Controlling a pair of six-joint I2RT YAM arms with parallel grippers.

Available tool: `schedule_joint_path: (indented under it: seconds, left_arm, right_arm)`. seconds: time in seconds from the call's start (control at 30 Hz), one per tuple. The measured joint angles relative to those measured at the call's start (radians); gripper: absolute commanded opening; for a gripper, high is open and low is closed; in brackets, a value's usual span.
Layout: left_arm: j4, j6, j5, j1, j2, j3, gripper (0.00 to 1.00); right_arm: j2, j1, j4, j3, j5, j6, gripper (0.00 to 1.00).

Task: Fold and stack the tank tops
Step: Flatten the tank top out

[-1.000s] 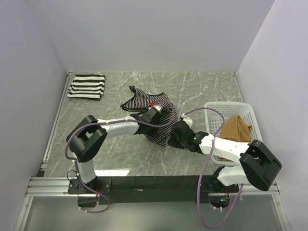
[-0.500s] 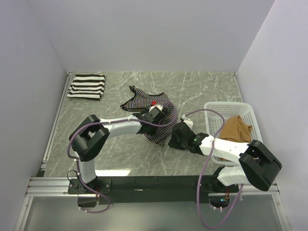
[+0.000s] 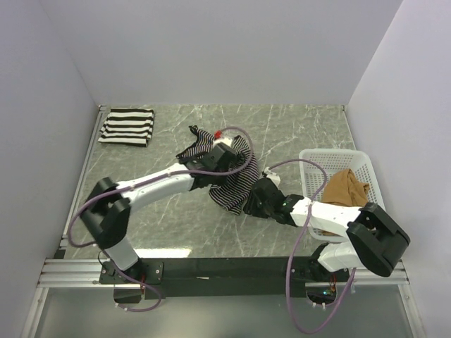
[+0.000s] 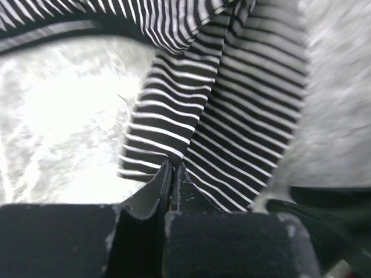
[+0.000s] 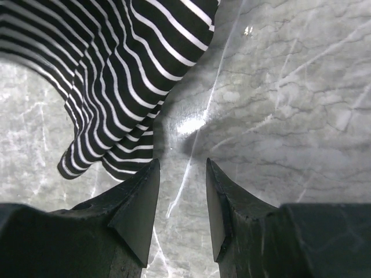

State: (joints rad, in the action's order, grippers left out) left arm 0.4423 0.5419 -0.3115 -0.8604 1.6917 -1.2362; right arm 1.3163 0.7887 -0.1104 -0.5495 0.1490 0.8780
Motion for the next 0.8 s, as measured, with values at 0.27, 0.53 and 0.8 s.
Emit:
schedule_joint_path:
  seconds: [0.27,0.53,0.8]
  left_arm:
    - [0.007,0.066,0.022,0.128,-0.311,0.005,0.01]
    - [0.026,0.096,0.072,0.137,-0.455,-0.072,0.01]
    - [0.058,0.097,0.131,0.126,-0.401,-0.255,0.01]
  right_arm:
    - [0.082,0.0,0.056,-0.026,-0.012,0.005,0.5]
    - [0.088,0.0,0.075,-0.027,-0.018,0.023,0.54]
    - [0.045,0.001,0.118,-0.018,-0.045,0.033,0.56]
